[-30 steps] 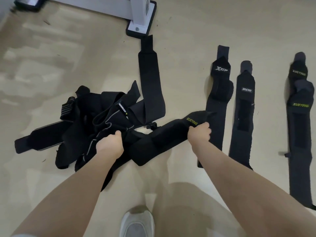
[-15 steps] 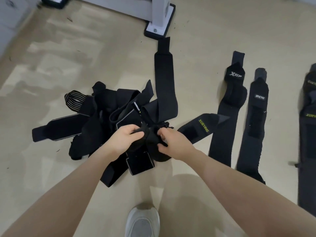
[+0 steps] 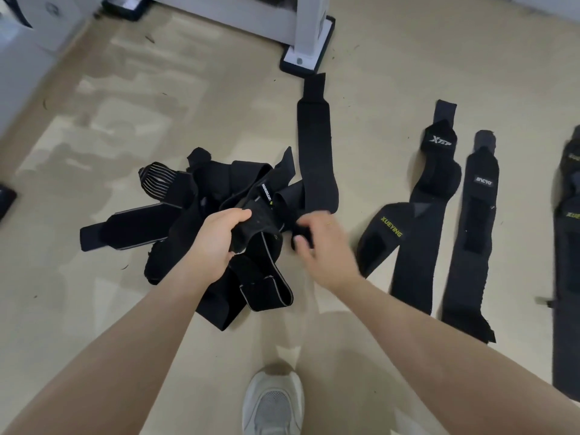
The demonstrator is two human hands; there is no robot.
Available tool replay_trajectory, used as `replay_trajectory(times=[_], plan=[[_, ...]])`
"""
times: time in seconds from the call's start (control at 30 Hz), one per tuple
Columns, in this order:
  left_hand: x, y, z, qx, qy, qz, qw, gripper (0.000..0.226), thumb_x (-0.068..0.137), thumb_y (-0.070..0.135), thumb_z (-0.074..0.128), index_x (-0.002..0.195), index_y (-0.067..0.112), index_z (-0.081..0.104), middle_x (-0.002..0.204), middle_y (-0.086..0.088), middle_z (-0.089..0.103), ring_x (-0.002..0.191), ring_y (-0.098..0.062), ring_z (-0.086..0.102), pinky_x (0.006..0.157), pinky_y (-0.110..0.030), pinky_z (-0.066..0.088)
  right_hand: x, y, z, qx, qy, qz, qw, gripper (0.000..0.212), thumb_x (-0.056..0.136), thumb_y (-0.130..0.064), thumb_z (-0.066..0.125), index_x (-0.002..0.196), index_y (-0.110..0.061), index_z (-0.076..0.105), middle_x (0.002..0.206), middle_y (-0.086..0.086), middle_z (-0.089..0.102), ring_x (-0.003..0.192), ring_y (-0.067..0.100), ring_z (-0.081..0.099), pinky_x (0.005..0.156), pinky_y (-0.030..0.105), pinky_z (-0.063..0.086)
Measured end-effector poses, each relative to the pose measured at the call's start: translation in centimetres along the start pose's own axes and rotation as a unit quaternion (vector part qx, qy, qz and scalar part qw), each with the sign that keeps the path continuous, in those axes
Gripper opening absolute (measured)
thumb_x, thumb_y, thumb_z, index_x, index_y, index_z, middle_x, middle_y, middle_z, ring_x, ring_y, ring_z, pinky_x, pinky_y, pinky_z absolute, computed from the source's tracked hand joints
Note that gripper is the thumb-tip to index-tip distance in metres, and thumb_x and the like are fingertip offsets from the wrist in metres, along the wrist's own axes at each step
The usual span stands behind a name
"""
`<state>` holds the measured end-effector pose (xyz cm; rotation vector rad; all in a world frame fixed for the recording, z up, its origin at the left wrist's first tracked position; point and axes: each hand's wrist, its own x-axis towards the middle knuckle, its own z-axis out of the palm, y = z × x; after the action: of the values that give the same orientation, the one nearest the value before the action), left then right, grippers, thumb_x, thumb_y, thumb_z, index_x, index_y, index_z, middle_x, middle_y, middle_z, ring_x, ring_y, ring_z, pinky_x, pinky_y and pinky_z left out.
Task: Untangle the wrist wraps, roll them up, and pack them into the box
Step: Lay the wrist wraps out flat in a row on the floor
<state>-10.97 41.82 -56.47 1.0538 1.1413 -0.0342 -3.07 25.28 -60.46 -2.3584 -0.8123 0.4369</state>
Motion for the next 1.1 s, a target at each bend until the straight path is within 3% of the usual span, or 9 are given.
replay_trajectory(times=[0.2,0.3,0.4,0.5,0.63,0.73,0.87,1.03,1.1], plan=[[-1.5,0.9,-0.2,-0.168,-0.085,-0.005,0.982,0.027,0.098,0.019,0.042,0.074,0.013,0.051,0.044,0.006,0.052,0.036,-0.005,0.049,0.039,-0.015,0.042,-0.7,-3.8,2.6,0.358,-0.238,0.203,0.88,0.046,0.088,-0.042,0.059,0.127,-0.018,0.052,0.115,-0.007,0.061,0.108,0.012,0.058,0.096,0.027,0.044],[-1.6,0.9,0.3,-0.15,-0.088,-0.003,0.985,0.031,0.1,0.028,0.04,0.103,0.005,0.061,0.082,-0.007,0.069,0.076,-0.016,0.067,0.077,-0.027,0.053,-0.1,-4.7,2.4,0.439,-0.18,0.223,0.852,0.019,0.096,-0.02,0.052,0.109,-0.009,0.061,0.096,0.005,0.066,0.075,0.017,0.068,0.078,0.027,0.055],[-1.5,0.3,1.1,0.021,-0.034,0.099,0.994,0.04,0.099,0.038,0.031,0.102,0.015,0.063,0.108,-0.003,0.064,0.111,-0.018,0.056,0.102,-0.032,0.039,0.9,-5.3,1.6,0.5,-0.132,0.3,0.801,0.017,0.099,-0.013,0.045,0.101,-0.009,0.062,0.087,0.011,0.066,0.057,0.016,0.063,0.065,0.025,0.053],[-1.4,-1.5,1.5,0.408,0.071,0.279,0.866,0.045,0.094,0.045,0.042,0.124,0.015,0.055,0.128,-0.003,0.048,0.121,-0.021,0.041,0.106,-0.035,0.032,1.3,-4.7,0.5,0.589,-0.091,0.343,0.726,0.02,0.098,-0.014,0.046,0.107,-0.008,0.063,0.103,0.01,0.07,0.088,0.023,0.067,0.075,0.029,0.053],[-1.5,-2.0,1.8,0.346,-0.04,0.178,0.92,0.07,0.091,0.048,0.051,0.148,0.022,0.019,0.133,0.003,0.045,0.12,-0.018,0.047,0.1,-0.033,0.039,1.0,-3.8,-1.6,0.637,-0.08,0.378,0.667,0.02,0.098,-0.017,0.046,0.108,-0.012,0.062,0.105,0.006,0.072,0.097,0.024,0.066,0.084,0.036,0.053],[-1.4,-2.2,1.5,0.366,-0.127,0.181,0.904,0.037,0.095,0.043,0.046,0.124,0.021,0.049,0.108,0.01,0.062,0.104,-0.012,0.059,0.085,-0.024,0.044,0.8,-3.0,-2.6,0.664,-0.067,0.413,0.62,0.029,0.097,-0.024,0.048,0.12,-0.012,0.06,0.114,0.011,0.069,0.108,0.03,0.063,0.098,0.044,0.046],[-0.9,-3.1,0.1,0.443,-0.155,0.174,0.866,0.037,0.092,0.051,0.045,0.109,0.021,0.059,0.098,0.005,0.067,0.092,-0.012,0.063,0.085,-0.036,0.051,1.3,-2.9,-4.7,0.681,-0.044,0.401,0.611,0.023,0.095,-0.027,0.051,0.11,-0.013,0.061,0.108,0.011,0.068,0.103,0.03,0.061,0.089,0.041,0.048],[0.6,-4.5,-1.3,0.66,-0.171,0.075,0.728,0.025,0.089,0.04,0.054,0.103,0.022,0.064,0.098,0.003,0.063,0.091,-0.016,0.06,0.083,-0.032,0.05,2.4,-2.5,-6.7,0.661,-0.046,0.37,0.651,0.014,0.093,-0.019,0.054,0.104,-0.015,0.061,0.097,0.007,0.068,0.094,0.025,0.062,0.078,0.035,0.049],[1.0,-4.0,-0.7,0.667,-0.153,0.07,0.726,0.027,0.088,0.04,0.056,0.099,0.017,0.066,0.1,0.001,0.062,0.091,-0.017,0.058,0.083,-0.032,0.05,2.4,-2.3,-6.8,0.643,-0.057,0.376,0.665,0.014,0.093,-0.019,0.054,0.106,-0.016,0.06,0.098,0.006,0.068,0.095,0.024,0.062,0.075,0.034,0.049]])
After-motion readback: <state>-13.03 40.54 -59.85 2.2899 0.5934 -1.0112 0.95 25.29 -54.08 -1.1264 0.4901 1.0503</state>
